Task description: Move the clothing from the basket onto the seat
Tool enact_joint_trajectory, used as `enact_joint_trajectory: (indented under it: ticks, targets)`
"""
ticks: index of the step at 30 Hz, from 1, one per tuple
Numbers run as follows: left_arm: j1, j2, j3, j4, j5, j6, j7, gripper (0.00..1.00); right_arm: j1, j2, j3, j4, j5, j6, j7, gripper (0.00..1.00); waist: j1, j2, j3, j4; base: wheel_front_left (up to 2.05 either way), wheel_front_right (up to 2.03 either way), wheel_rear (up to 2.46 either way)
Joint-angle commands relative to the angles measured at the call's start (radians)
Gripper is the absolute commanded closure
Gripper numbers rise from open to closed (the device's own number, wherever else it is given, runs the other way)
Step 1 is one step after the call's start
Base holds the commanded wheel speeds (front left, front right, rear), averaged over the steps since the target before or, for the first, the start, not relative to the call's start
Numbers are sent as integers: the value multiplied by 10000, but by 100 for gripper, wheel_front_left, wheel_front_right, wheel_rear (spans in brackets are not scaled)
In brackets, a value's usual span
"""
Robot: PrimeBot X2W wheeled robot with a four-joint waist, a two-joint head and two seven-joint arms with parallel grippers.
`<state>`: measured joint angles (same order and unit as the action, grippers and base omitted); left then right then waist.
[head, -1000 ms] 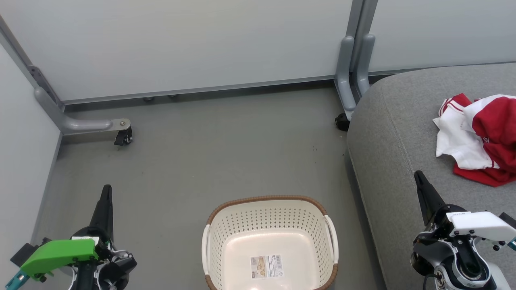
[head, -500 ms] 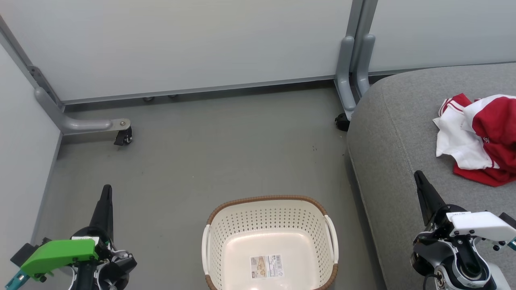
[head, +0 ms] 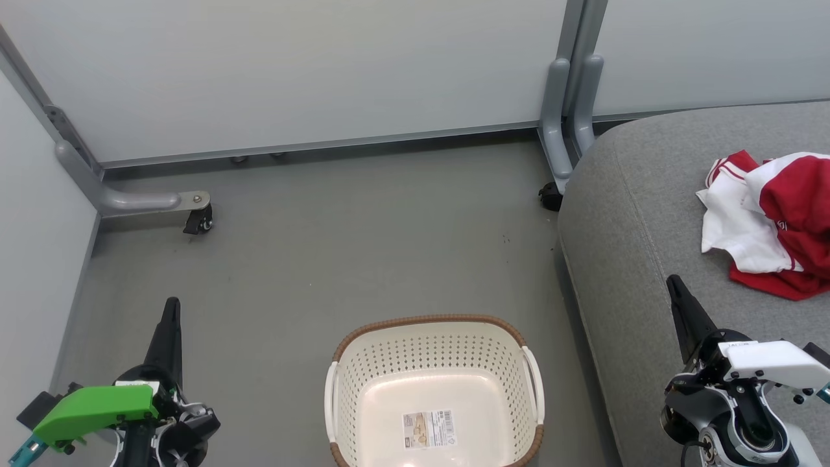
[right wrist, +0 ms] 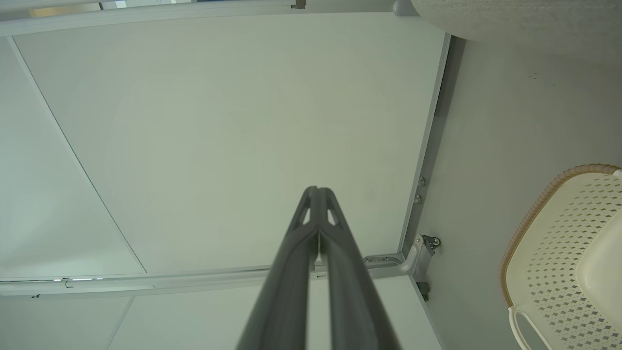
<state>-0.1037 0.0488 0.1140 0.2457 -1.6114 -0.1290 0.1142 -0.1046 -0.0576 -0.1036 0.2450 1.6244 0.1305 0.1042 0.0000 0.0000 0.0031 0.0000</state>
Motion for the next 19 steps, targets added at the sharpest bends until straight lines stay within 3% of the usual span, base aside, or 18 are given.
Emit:
enact_joint_trajectory:
  ticks: [1,19]
  targets:
    - [-115,22,18,2,-31,-40,33,100,-69,-10,-17,23,-66,4,37,100,0,0,0,0,0,0,0]
    - [-115,22,18,3,-31,-40,33,100,-73,5,-41,23,-87,4,62,100,0,0,0,0,0,0,0]
